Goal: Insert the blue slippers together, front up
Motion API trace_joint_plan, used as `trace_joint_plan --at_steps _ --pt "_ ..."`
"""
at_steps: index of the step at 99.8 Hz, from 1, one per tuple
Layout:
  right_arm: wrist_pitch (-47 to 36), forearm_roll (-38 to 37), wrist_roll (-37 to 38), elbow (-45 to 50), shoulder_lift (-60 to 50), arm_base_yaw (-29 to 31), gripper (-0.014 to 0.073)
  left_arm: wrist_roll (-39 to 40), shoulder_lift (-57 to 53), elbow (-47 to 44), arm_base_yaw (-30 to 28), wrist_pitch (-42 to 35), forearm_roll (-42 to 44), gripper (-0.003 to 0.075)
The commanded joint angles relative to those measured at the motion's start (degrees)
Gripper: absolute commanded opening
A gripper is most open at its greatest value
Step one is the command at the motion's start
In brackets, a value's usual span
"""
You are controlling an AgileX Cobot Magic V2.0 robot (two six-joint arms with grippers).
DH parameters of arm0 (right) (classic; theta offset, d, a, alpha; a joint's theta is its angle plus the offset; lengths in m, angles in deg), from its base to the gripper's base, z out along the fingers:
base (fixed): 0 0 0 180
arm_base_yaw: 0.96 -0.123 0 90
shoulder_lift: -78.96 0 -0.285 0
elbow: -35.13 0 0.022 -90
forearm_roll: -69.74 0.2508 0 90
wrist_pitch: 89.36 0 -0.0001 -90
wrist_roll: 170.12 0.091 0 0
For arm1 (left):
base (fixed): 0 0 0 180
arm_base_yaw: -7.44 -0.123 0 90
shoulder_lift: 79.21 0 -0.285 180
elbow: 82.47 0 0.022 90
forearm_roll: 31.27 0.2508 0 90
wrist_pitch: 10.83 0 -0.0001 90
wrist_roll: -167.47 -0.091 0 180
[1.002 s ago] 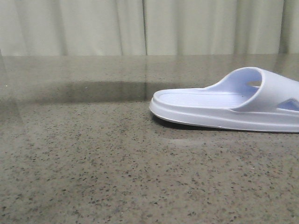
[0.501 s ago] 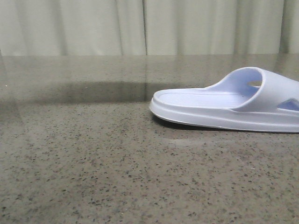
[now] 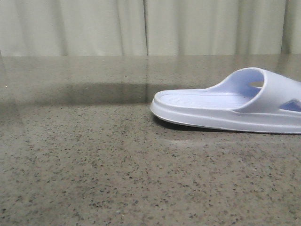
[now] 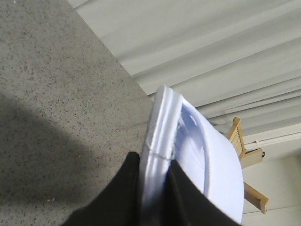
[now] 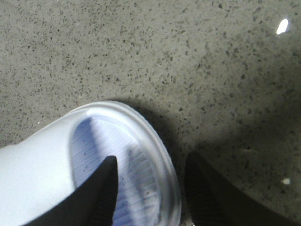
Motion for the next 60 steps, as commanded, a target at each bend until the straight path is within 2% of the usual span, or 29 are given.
trace_joint_plan --at_steps 1,38,45,60 --pt "-3.9 0.6 -0.3 -1.5 0.4 0.3 0.0279 0.1 -1.2 1.5 0.1 2.6 -3.6 0.0016" --pt "-4.1 5.9 -0.3 -1.5 5.1 0.3 0.027 0.1 -1.2 1.5 0.1 2.6 -3.6 0.0016" --pt "-4.2 6.5 -0.3 -1.5 5.1 0.3 0.0221 0.1 -1.2 1.5 0.1 2.6 -3.6 0.0016" --pt "-5.2 6.8 -0.3 -1.5 5.1 0.3 0.0013 0.1 -1.2 1.5 0.1 2.6 -3.6 0.0016"
